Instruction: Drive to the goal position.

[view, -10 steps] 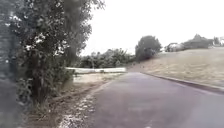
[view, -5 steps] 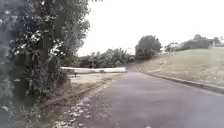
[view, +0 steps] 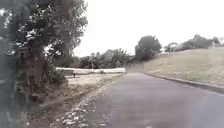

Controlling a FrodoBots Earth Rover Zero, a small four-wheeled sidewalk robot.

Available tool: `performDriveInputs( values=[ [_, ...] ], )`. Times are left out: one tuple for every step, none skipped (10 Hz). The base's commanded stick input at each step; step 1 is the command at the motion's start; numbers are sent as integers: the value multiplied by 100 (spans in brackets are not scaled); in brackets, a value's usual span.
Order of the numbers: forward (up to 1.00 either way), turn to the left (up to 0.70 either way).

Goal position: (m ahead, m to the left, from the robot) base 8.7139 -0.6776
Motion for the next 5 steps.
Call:
performDriveInputs(
  values=[
    [45,0],
    [45,0],
    [45,0],
    [45,0],
    [45,0]
  ],
)
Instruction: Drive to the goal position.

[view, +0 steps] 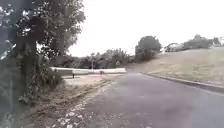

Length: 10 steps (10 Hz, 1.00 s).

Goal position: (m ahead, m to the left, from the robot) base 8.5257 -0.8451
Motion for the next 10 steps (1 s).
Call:
performDriveInputs(
  values=[
    [45,0],
    [45,18],
    [45,22],
    [45,25],
    [45,0],
    [45,0],
    [45,0],
    [45,8],
    [45,17],
    [45,0]
  ],
)
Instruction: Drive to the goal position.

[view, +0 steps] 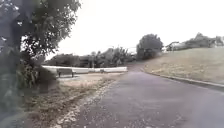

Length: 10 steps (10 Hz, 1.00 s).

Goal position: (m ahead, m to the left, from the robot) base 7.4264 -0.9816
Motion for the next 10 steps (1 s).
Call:
performDriveInputs(
  values=[
    [45,0],
    [45,0],
    [45,0],
    [45,0],
    [45,0],
    [45,0],
    [45,0],
    [45,0],
    [45,0],
    [45,0]
  ],
)
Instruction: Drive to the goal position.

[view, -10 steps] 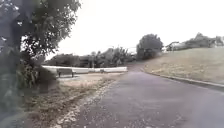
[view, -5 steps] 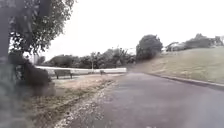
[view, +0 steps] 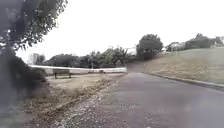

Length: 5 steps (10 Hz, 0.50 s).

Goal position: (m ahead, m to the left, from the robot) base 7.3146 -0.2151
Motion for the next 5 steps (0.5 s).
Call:
performDriveInputs(
  values=[
    [45,0],
    [45,0],
    [45,0],
    [45,0],
    [45,0]
  ],
)
